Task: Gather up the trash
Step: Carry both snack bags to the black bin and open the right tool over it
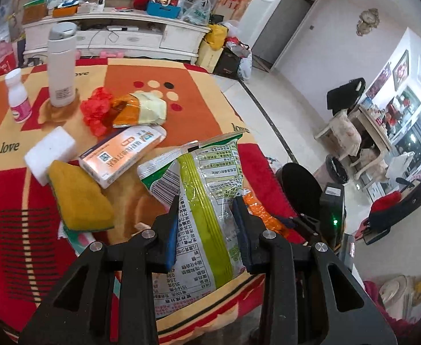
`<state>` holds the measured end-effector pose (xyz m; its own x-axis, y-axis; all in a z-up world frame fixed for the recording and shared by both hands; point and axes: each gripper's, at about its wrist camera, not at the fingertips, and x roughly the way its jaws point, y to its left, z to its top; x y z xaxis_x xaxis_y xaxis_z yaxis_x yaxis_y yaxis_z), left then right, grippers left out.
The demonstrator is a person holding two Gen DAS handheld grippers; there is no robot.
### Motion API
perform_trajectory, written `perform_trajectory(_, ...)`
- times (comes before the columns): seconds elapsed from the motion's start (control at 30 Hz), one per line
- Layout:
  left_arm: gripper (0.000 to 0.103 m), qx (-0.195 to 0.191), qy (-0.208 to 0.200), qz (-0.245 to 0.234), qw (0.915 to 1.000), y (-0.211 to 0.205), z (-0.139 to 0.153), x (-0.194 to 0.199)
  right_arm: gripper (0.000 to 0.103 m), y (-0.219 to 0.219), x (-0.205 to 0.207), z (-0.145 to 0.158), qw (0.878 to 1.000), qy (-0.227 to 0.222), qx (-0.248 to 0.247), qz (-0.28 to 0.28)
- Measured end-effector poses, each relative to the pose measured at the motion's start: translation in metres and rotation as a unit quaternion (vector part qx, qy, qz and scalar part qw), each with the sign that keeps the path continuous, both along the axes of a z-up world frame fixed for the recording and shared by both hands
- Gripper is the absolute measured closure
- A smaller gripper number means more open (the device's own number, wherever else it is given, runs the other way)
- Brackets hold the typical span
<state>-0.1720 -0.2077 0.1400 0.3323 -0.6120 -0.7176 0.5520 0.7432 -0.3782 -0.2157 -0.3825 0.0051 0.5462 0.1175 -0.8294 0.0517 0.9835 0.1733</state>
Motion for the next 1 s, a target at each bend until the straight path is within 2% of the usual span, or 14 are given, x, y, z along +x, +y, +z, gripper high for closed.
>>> perform_trajectory(0.13, 0.071, 0.016, -0.013, -0.005, 0.9998, -0.010, 0.000, -0.005, 0.027, 0.003, 0.003, 0.001, 1.000, -0.002, -0.021, 0.005)
perform_trajectory(0.17, 0.071, 0.017, -0.013, -0.005, 0.9998, -0.010, 0.001, -0.005, 0.029, 0.004, 0.004, 0.000, 1.000, -0.002, -0.028, 0.005)
perform_trajectory(0.2, 0.071, 0.017, -0.013, -0.006, 0.9997, -0.011, 0.000, -0.004, 0.038, 0.005, 0.005, -0.002, 0.999, -0.002, -0.035, 0.003)
perform_trajectory(0.23, 0.071, 0.018, -0.014, -0.006, 0.9997, -0.011, 0.001, -0.005, 0.039, 0.004, 0.004, -0.002, 0.999, -0.009, -0.038, 0.000)
perform_trajectory(0.33, 0.071, 0.020, -0.023, -0.007, 0.9995, -0.014, 0.007, -0.006, 0.045, -0.003, -0.001, 0.002, 1.000, -0.024, -0.015, -0.004)
perform_trajectory(0.57, 0.071, 0.007, -0.043, -0.032, 0.9985, -0.036, 0.024, -0.010, 0.045, -0.032, -0.024, 0.040, 0.996, -0.081, 0.016, -0.041)
perform_trajectory(0.83, 0.071, -0.049, 0.002, -0.094, 0.9943, -0.088, 0.033, 0.000, 0.045, -0.083, -0.050, 0.063, 0.989, -0.107, 0.018, -0.102)
perform_trajectory(1.0, 0.071, -0.058, 0.029, -0.114, 0.9914, -0.123, 0.032, 0.003, 0.045, -0.112, -0.067, 0.063, 0.984, -0.113, 0.020, -0.138)
